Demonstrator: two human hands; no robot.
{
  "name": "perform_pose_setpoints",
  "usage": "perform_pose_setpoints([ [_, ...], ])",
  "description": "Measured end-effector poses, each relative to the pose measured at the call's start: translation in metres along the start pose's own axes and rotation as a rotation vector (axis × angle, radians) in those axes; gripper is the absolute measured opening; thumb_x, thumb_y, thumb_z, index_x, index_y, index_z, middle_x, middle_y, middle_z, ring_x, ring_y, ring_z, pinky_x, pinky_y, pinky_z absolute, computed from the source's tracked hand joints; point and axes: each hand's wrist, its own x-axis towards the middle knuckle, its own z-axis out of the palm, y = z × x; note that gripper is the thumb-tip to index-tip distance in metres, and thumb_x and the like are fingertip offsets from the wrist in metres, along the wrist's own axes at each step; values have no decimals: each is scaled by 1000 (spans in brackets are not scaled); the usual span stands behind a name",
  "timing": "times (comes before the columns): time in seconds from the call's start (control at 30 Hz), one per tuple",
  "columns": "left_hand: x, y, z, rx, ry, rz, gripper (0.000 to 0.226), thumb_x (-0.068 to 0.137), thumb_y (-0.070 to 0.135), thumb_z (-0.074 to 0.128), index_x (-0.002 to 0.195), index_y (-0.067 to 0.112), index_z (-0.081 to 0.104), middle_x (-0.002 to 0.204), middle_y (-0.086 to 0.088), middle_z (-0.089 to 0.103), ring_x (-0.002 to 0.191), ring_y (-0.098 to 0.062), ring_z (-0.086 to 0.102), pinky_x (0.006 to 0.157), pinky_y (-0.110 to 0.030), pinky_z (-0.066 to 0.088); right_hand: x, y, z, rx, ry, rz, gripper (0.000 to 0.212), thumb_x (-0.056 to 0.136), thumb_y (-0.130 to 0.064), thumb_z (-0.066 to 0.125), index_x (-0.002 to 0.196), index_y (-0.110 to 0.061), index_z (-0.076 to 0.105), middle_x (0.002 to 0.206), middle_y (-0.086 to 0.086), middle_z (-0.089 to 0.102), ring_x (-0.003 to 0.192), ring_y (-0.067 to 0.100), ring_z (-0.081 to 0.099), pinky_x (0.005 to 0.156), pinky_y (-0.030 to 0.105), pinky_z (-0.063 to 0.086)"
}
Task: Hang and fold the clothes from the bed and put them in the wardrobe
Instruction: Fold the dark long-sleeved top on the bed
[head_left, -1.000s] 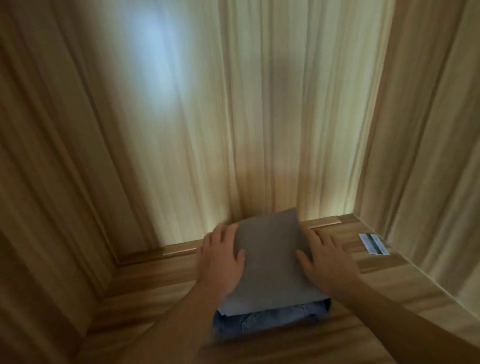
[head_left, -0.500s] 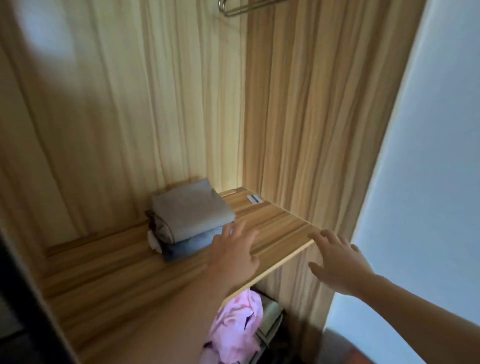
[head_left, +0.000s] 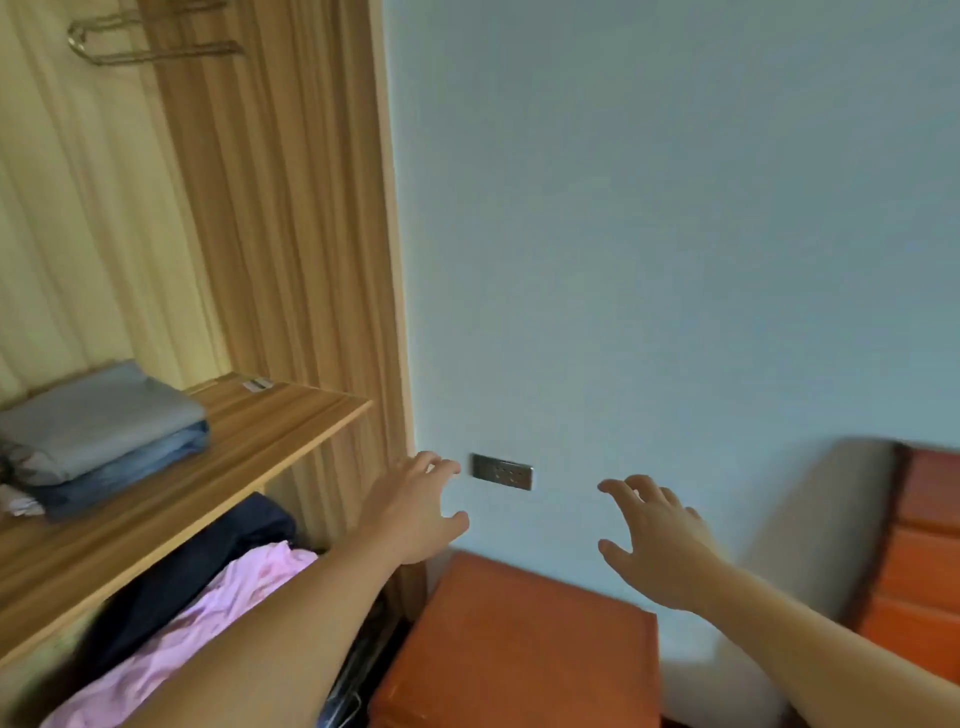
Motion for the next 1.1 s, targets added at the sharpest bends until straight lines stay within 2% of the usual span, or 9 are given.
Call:
perform_pose_setpoints([
  [0.27,-27,293,76,-28,-162,476,54,86,48,52,137,33,45,139,11,46,132,-16,36,102,-35,37,-249,194,-70,-55,86,521,63,87,-50,49,145,-33,27,141,-7,38,129,19,40,103,40,37],
  [0.43,-65,444,129,-133,-293,774,49,86,47,53,133,34,48,132,11,51,127,-14,40,101,-32,39,-405,264,-72,-110,7,952,63,85,-53,46,143,-33,29,135,-6,43,126,21,42,101,40,35],
  [0.53,-94,520,168,-188,-391,925,49,85,50,51,132,37,47,133,13,50,127,-13,41,101,-34,40,-484,282,-70,-118,-56,1139,63,85,-52,46,143,-34,28,132,-7,43,125,20,42,100,38,34],
  [0.67,-152,603,221,-210,-555,1095,51,85,50,52,134,37,46,135,12,49,127,-14,41,103,-34,41,-576,287,-64,-156,-156,1322,63,87,-56,44,143,-33,27,133,-6,43,127,21,40,101,39,33],
  [0.77,-195,654,248,-140,-659,1198,52,86,49,52,136,37,43,137,12,46,131,-15,37,104,-34,39,-632,297,-59,-137,-153,1426,64,87,-60,39,144,-34,28,139,-7,41,129,21,39,104,40,32],
  [0.97,-245,747,277,-26,-692,1337,52,87,48,52,137,36,42,137,10,46,130,-15,38,103,-33,36,-711,340,-42,-10,-152,1592,61,87,-52,46,143,-36,27,137,-6,41,126,20,40,101,38,33],
  [1.1,-257,794,308,8,-714,1356,50,88,47,50,136,37,42,135,11,47,128,-15,39,103,-34,35,-737,377,-24,75,-148,1657,61,87,-48,46,143,-34,27,136,-5,42,124,20,42,100,38,34],
])
